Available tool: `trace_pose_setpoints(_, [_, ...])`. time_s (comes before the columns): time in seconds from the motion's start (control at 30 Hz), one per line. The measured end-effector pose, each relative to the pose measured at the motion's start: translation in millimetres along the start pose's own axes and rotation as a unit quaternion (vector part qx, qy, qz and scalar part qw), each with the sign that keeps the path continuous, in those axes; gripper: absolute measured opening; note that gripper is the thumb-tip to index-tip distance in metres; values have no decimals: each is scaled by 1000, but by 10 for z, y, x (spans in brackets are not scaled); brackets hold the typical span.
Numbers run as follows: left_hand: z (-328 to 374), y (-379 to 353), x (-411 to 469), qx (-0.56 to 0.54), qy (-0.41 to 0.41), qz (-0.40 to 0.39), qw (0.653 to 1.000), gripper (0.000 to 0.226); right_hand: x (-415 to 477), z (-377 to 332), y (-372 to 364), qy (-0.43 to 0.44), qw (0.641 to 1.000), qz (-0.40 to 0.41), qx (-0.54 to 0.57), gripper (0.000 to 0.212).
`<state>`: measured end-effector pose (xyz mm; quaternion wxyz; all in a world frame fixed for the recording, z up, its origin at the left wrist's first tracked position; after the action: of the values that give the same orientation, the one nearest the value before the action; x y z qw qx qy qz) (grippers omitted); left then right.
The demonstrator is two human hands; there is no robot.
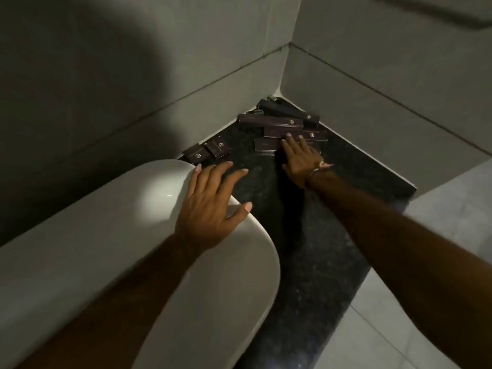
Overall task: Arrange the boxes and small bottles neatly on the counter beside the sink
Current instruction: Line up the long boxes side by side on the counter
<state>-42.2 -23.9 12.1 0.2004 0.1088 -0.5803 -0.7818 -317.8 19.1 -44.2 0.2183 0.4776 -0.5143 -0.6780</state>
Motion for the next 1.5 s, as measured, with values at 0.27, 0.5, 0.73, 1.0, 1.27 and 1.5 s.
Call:
trace_pose_setpoints(0.27, [-55,-43,11,16,-6,11,1000,66,-581,-16,-461,-17,995,84,47,52])
trace_pose_setpoints(0.5, [15,27,15,32,11,-25,999,72,-1908,36,-845,-29,988,83,124,41])
trace_pose_setpoints(0.73, [14,23,23,36,21,-32,999,73,-2315,-84,-1178,-10,981,79,179,46])
trace_pose_setpoints(1.0, [30,2,36,33,11,-4,999,70,-2374,-97,-1197,20,974,116,196,44])
trace_pose_setpoints(1.27, [56,10,37,3,-6,16,1000,68,-2329,178,-788,-21,916,252,310,60])
trace_pose_setpoints(1.5, [35,-7,28,-20,-10,33,999,66,-762,360,-140,-23,943,198,267,58])
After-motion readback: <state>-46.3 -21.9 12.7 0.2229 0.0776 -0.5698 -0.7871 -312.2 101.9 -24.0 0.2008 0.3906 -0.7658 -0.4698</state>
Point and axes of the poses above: each hand's wrist, its own x-axis towards the middle knuckle, its own y-axis out of the back of the hand, z = x × y, the point moved 5 cm from there along x, towards the middle knuckle, and after that the axes turned 11 degrees about -z, right-handed, at the moved point
